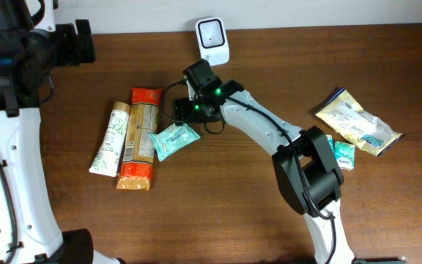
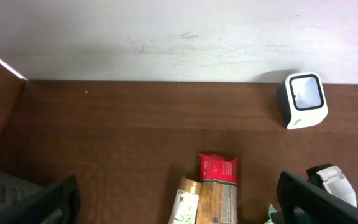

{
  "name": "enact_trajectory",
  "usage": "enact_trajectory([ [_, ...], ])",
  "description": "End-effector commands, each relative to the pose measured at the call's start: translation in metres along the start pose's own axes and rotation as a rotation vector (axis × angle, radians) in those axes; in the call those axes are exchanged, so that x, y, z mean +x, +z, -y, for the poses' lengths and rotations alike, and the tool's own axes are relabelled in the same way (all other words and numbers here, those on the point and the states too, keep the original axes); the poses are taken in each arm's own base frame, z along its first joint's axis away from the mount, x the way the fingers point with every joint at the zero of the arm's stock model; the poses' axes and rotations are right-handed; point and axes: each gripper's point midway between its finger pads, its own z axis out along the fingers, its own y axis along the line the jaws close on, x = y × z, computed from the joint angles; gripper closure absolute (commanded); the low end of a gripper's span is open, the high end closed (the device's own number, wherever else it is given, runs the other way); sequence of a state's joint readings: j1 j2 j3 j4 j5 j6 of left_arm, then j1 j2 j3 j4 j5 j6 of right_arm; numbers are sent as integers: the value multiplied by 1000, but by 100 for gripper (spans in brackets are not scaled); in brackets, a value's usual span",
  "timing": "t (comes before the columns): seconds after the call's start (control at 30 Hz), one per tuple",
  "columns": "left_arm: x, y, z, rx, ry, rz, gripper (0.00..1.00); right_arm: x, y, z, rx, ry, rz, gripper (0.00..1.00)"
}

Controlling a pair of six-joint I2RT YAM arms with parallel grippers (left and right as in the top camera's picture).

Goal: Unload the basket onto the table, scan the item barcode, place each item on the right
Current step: 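Reach the right gripper to the teal wipes pack and grasp it, then hold the teal wipes pack in front of the scanner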

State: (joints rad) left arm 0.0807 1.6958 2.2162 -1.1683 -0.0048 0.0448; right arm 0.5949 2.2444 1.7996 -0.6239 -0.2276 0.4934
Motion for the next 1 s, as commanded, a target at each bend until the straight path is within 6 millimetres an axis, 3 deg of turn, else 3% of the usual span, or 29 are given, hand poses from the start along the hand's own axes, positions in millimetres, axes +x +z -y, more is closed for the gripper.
enact_trajectory([
  [0.0,-4,-6,-1,-4,12,17,1,12,19,-1,134,143,48,23],
  [0.07,-4,-6,-1,-4,12,17,1,28,36,-5,152,121,17,23],
  [0.13,-4,-6,-1,-4,12,17,1,30,40,-5,155,117,12,23],
  [0.17,-4,-6,-1,-4,12,17,1,30,40,-2,159,121,11,28],
  [0.27,-4,-6,-1,-4,12,17,1,37,38,6,178,129,-27,52],
  [0.3,-4,-6,-1,-4,12,17,1,41,37,11,193,129,-49,69],
  [0.37,-4,-6,-1,-4,12,17,1,46,34,13,182,75,-92,92],
  [0.4,-4,-6,-1,-4,12,17,1,48,31,11,168,46,-112,96],
  [0.53,-4,-6,-1,-4,12,17,1,32,-8,-8,95,-168,-140,96],
  [0.6,-4,-6,-1,-4,12,17,1,17,-51,-47,-68,-351,-136,96],
  [0.7,-4,-6,-1,-4,12,17,1,29,-96,-90,-375,-533,-194,96],
  [0.87,-4,-6,-1,-4,12,17,1,62,-130,-93,-741,-617,-290,96],
  [0.97,-4,-6,-1,-4,12,17,1,50,-121,-69,-615,-518,-305,96],
])
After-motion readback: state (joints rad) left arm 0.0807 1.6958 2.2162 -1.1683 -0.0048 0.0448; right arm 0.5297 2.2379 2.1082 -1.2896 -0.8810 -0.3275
